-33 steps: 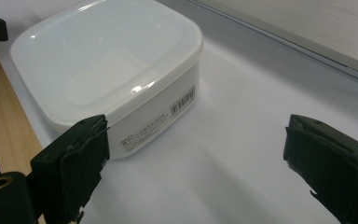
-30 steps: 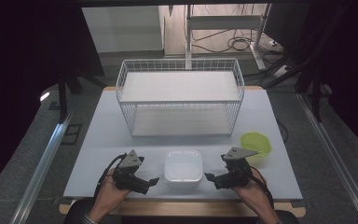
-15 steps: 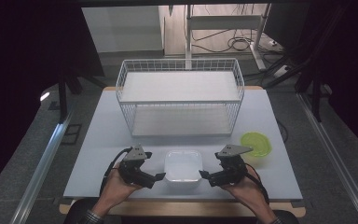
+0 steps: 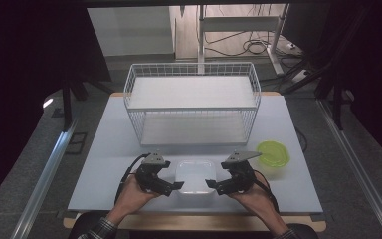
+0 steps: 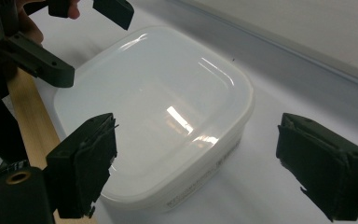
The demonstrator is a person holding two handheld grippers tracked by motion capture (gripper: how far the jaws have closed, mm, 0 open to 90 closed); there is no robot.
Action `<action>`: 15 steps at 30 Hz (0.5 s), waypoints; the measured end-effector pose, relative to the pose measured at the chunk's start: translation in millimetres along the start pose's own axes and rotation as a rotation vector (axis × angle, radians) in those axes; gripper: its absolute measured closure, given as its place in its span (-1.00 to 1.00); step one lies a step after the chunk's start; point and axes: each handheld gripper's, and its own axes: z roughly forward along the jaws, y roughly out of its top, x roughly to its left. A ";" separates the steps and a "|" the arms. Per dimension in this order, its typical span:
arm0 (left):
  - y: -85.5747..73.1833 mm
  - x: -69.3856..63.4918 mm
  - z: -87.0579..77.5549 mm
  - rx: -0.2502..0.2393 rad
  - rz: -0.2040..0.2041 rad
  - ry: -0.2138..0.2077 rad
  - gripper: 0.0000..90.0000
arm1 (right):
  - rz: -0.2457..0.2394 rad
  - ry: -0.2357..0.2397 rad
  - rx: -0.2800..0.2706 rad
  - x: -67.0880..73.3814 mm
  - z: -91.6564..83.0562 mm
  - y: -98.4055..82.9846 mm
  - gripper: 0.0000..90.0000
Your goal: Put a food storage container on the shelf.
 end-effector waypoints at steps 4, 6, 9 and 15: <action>-0.2 1.3 5.3 -0.001 -0.027 -0.052 -0.85 | 0.014 0.020 0.031 -1.6 7.5 -1.4 -0.65; -1.2 2.2 6.7 0.000 -0.048 -0.092 -0.81 | 0.027 0.041 0.042 -1.8 10.5 -2.4 -0.60; -1.9 0.8 6.6 0.003 -0.060 -0.122 -0.66 | 0.073 0.076 0.062 -1.9 10.1 -2.4 -0.42; -2.2 -10.3 -1.7 0.020 -0.045 -0.087 -0.47 | 0.154 0.119 0.089 -4.3 5.4 -5.6 -0.24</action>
